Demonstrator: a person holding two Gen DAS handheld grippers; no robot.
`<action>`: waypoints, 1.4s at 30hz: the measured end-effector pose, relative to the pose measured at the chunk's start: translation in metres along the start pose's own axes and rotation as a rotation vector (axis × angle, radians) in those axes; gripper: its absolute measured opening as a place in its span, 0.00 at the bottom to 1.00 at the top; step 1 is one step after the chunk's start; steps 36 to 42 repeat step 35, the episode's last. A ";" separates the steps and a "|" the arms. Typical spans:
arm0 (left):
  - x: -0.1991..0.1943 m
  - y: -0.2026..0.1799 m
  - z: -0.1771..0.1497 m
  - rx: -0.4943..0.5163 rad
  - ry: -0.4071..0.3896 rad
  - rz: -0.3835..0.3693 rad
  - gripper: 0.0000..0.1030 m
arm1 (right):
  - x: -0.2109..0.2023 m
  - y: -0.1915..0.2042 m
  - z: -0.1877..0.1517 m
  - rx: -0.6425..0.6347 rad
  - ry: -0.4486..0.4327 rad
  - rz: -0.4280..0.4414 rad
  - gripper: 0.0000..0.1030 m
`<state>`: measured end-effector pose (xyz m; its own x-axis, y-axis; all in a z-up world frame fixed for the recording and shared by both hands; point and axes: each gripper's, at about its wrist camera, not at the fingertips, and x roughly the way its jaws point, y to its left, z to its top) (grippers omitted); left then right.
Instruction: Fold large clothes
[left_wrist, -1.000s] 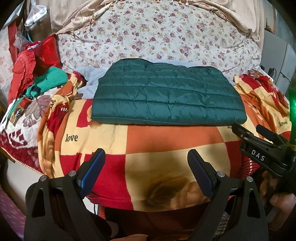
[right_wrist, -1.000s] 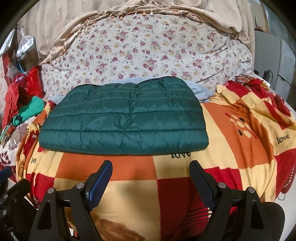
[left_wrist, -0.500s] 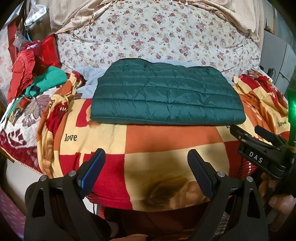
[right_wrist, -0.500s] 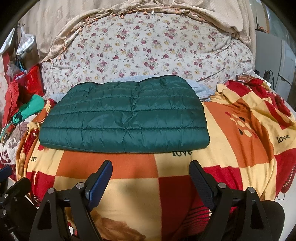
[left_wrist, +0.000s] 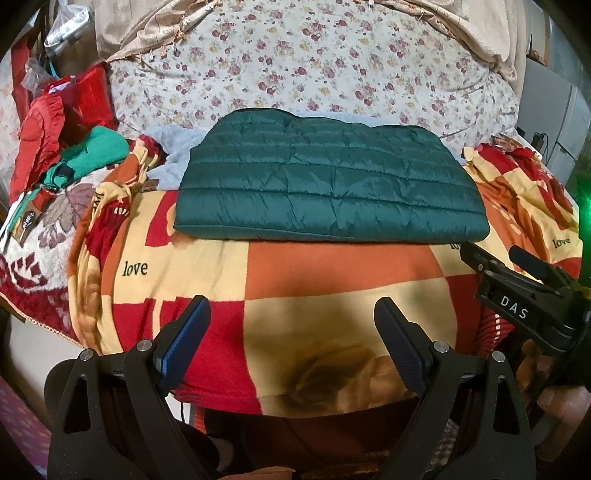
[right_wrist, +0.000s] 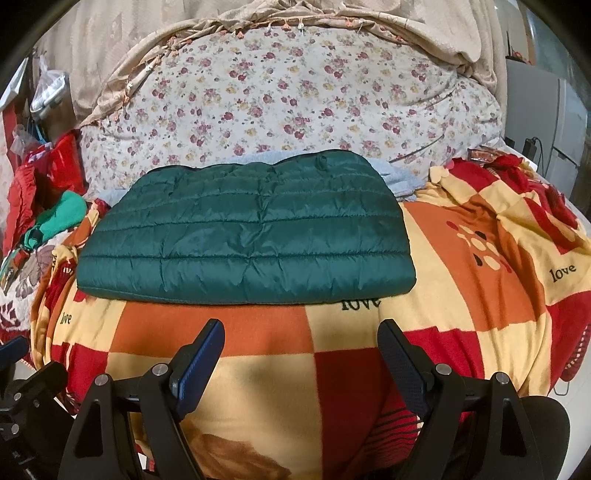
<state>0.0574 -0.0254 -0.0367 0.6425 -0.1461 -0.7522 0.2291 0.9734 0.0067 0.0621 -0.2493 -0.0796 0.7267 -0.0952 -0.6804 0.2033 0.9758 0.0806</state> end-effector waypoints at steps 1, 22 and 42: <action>0.000 0.000 0.000 -0.001 0.000 -0.001 0.87 | 0.000 0.000 0.000 -0.001 -0.001 0.000 0.80; 0.000 -0.001 -0.001 0.005 -0.009 -0.025 0.87 | -0.001 0.003 0.000 -0.013 -0.006 0.001 0.80; -0.003 -0.003 0.000 0.023 -0.047 0.003 0.87 | 0.001 0.005 -0.003 -0.013 0.003 0.002 0.80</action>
